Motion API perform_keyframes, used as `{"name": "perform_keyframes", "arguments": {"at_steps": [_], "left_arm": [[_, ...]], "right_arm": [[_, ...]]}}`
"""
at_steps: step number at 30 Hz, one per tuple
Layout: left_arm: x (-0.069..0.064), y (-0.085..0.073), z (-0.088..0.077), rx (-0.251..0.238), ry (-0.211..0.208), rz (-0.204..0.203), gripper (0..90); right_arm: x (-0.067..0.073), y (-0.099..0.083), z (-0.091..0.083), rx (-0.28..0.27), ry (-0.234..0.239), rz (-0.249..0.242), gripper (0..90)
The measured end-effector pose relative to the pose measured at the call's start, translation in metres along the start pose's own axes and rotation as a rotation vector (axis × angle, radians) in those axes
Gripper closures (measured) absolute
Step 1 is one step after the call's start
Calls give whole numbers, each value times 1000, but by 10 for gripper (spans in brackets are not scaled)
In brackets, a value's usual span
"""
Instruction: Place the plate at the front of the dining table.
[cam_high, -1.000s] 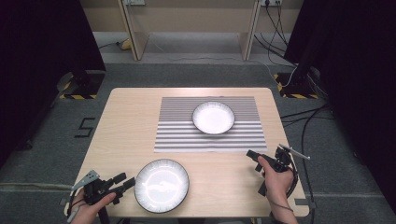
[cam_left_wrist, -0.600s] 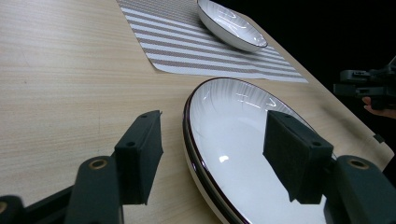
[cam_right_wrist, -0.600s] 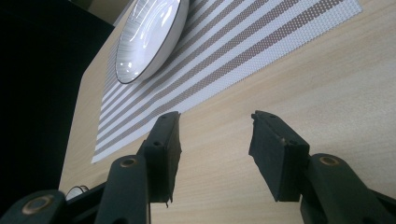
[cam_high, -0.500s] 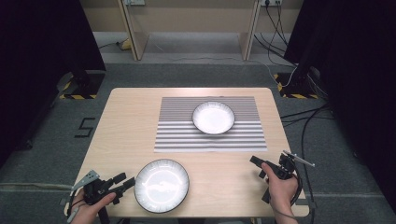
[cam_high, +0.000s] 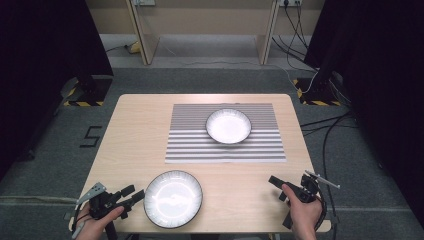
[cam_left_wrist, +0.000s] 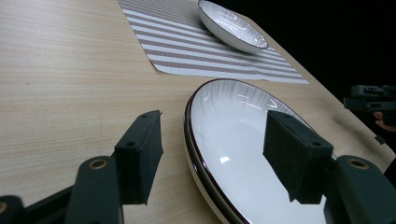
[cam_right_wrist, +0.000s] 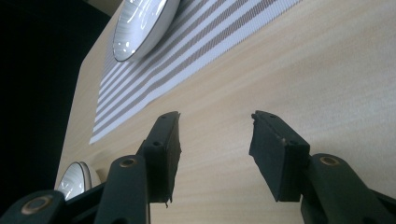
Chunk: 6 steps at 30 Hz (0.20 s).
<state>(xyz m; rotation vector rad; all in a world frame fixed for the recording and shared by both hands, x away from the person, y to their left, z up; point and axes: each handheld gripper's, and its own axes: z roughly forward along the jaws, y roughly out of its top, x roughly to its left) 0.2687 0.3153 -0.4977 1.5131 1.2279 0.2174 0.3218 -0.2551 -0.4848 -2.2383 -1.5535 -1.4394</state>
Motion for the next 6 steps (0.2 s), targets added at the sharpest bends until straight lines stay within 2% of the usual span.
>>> {"name": "perform_keyframes", "arguments": {"at_steps": [6], "left_arm": [[0,0,0,-5,2,8,368]], "right_arm": [[6,3,5,63,-3,-17,503]]}}
